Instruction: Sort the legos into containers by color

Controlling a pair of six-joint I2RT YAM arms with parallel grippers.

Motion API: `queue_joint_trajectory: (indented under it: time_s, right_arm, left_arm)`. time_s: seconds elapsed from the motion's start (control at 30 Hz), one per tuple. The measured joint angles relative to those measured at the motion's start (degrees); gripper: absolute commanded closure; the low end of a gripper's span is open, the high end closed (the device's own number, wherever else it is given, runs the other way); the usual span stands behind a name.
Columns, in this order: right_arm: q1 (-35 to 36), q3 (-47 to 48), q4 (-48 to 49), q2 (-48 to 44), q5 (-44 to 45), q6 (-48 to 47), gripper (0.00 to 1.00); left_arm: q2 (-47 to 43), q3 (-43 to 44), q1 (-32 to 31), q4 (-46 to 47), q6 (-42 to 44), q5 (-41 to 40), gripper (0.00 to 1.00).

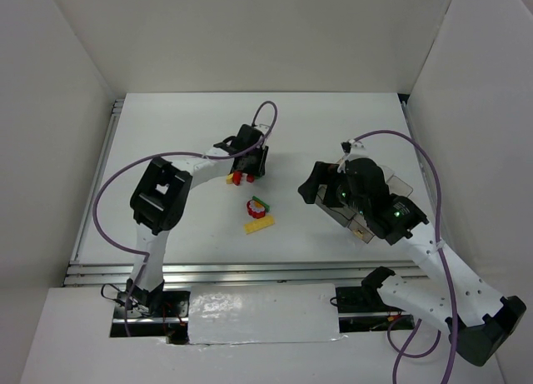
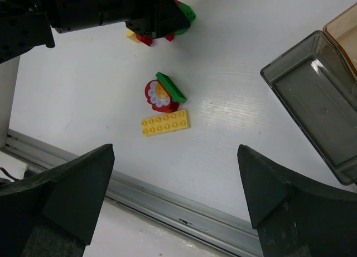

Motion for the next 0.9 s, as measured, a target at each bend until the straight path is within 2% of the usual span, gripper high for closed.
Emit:
queue_joint_trajectory:
  time_s: [0.03,0.13,0.23,0.43,0.63,0.9]
  right_arm:
    - [0.0,0.0,0.02,0.0,0.13,0.02,0.02]
    - [0.0,-0.02,0.07,-0.02,1.11,0.2,0.01]
    - [-0.37,-0.9,1.25,-0.46,2.21,1.2,0.01]
    - [-3.56,-4.22,5.6,-3.15,1.9,5.99,0.02]
    - [-4.28,-4.74,11.21,-3.1,-1.79,9.7,0.05]
    - [-2.56,-4.55,16.11,1.16,-9.01,13.0,0.1]
  left_arm:
    - [0.0,0.0,0.0,0.28,0.02,0.26,1.0]
    - [-0.28,-0.87,-0.07,1.64,-0.13,1.14,1.0]
    - [-3.72,-6.19,-0.59,4.61,0.39,2.75,1.0]
    - [-24.61,-24.72,-3.87,15.3,2.84,10.67,1.0]
    - [-42.32,-33.64,-7.34,27.12,4.61,19.54,1.0]
    - [-46.51,-35.65,-11.74,28.39,5.99,22.67,1.0]
